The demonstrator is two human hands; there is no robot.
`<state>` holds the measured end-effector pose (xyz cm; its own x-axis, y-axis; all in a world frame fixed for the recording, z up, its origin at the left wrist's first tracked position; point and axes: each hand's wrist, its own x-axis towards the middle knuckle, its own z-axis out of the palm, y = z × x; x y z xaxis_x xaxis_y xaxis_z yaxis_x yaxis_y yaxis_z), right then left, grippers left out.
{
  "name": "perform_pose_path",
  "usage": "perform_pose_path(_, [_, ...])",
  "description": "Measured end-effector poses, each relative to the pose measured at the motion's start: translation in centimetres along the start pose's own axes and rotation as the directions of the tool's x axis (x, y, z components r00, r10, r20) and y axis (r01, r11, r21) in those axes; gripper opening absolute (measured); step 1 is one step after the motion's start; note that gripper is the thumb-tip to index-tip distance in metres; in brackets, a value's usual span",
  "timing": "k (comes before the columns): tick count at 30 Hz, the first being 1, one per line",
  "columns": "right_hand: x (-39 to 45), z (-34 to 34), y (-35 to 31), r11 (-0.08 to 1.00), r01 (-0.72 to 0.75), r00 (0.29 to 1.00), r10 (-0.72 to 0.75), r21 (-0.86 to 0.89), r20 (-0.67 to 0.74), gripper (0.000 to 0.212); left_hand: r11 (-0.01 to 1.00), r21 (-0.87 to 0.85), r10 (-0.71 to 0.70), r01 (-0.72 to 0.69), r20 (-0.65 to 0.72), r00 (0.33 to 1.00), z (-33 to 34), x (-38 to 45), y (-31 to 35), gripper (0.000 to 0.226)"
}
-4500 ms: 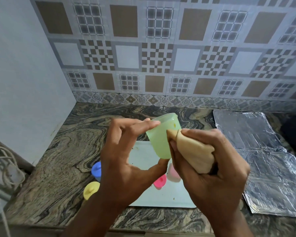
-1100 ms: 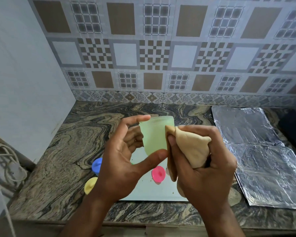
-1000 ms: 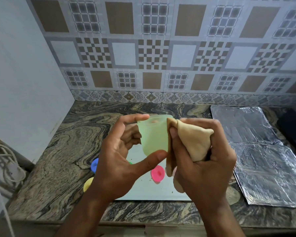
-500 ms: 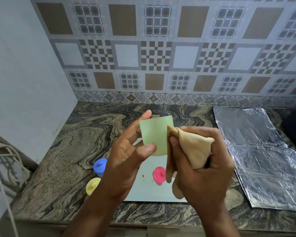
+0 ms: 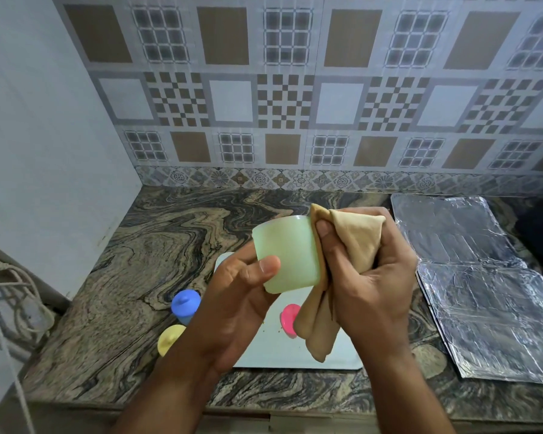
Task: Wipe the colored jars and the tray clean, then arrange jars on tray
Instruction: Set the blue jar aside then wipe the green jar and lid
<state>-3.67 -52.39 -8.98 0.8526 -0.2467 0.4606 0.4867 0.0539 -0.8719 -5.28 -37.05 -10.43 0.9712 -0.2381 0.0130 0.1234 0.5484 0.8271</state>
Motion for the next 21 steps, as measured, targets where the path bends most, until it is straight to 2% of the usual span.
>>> perform_pose_path(3, [-0.3, -0.3, 0.4, 1.0, -0.019, 0.999, 0.018, -0.021, -0.038, 0.015, 0.997, 0.065, 0.045, -0.039, -0.098, 0.994, 0.4, 0.0, -0.1, 0.064])
perform_pose_path(6, [-0.7, -0.4, 0.1, 0.998, 0.04, 0.998, -0.041, -0.042, -0.037, 0.015, 0.938, 0.321, 0.218, -0.131, -0.252, 0.943, 0.3, 0.4, -0.1, 0.07])
perform_pose_path(8, [-0.8, -0.7, 0.2, 0.977, 0.121, 0.993, -0.121, -0.177, 0.009, 0.017, 0.852, 0.488, 0.33, -0.189, -0.22, 0.918, 0.2, 0.4, 0.0, 0.074])
perform_pose_path(10, [-0.8, -1.0, 0.4, 0.94, 0.182, 0.983, -0.167, -0.288, 0.076, 0.017, 0.791, 0.573, 0.377, -0.214, -0.18, 0.909, 0.0, 0.3, 0.1, 0.076])
perform_pose_path(12, [-0.7, -1.4, 0.5, 0.909, 0.264, 0.961, -0.218, -0.321, 0.171, 0.021, 0.74, 0.642, 0.397, -0.201, -0.174, 0.901, -0.4, 0.4, 0.3, 0.081])
perform_pose_path(15, [-0.3, -2.0, 0.3, 0.837, 0.434, 0.885, -0.324, -0.335, 0.335, 0.019, 0.753, 0.641, 0.335, -0.149, -0.178, 0.925, -0.6, 0.4, 0.7, 0.087])
perform_pose_path(17, [0.0, -2.1, 0.0, 0.812, 0.483, 0.849, -0.344, -0.327, 0.4, 0.015, 0.783, 0.61, 0.275, -0.12, -0.167, 0.947, -0.6, 0.3, 0.9, 0.085])
perform_pose_path(19, [0.3, -2.2, -0.1, 0.812, 0.481, 0.848, -0.336, -0.33, 0.409, 0.017, 0.809, 0.576, 0.246, -0.114, -0.156, 0.957, -0.6, 0.2, 1.1, 0.079])
perform_pose_path(21, [0.5, -2.3, 0.2, 0.817, 0.455, 0.87, -0.322, -0.354, 0.374, 0.02, 0.879, 0.468, 0.195, -0.095, -0.17, 0.966, -0.6, 0.2, 1.2, 0.073])
